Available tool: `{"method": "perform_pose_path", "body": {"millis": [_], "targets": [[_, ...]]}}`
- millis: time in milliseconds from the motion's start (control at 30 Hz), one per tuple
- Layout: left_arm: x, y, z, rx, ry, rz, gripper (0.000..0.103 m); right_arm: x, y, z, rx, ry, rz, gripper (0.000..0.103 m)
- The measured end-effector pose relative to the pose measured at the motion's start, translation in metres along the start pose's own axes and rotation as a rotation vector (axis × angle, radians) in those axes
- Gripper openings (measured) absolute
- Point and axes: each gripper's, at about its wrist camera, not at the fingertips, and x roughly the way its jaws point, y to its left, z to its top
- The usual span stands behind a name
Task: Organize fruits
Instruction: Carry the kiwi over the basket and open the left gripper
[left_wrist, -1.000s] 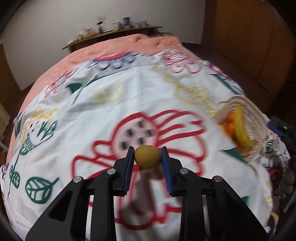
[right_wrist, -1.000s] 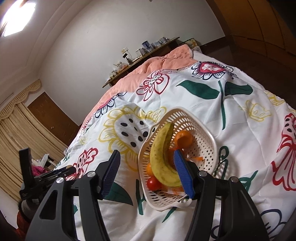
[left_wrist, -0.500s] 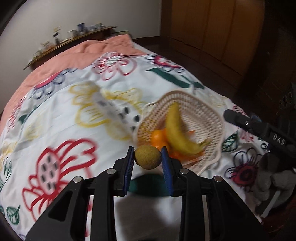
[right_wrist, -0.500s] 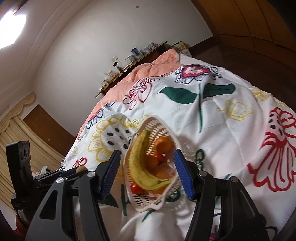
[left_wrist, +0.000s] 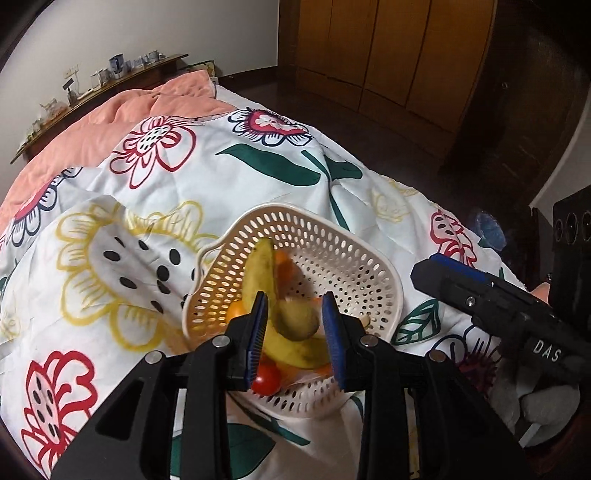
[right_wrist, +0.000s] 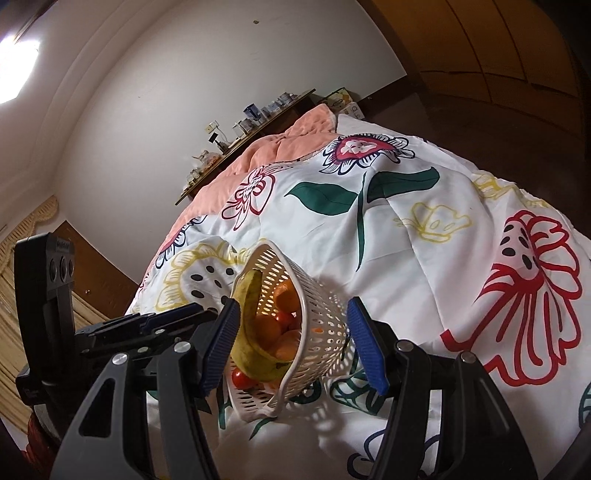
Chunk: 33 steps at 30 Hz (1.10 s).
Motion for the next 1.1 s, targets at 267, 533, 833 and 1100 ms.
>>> {"method": "perform_pose_path", "body": {"millis": [267, 533, 833, 1100], "targets": [[-0.012, 0.019, -0.005, -0.086, -0.041, 0.001, 0.075, -0.003, 0.003, 0.000, -0.012, 0.002, -0.027, 0.062], [-0.030, 0.035, -0.018, -0.140, -0.080, 0.052, 0.098, -0.006, 0.011, -0.003, -0.056, 0.012, -0.108, 0.082], [-0.042, 0.051, -0.038, -0.172, -0.077, 0.163, 0.100, -0.003, 0.034, -0.013, -0.181, 0.076, -0.233, 0.098], [-0.050, 0.053, -0.057, -0.149, -0.079, 0.246, 0.100, 0.002, 0.071, -0.035, -0.371, 0.140, -0.288, 0.098]]}}
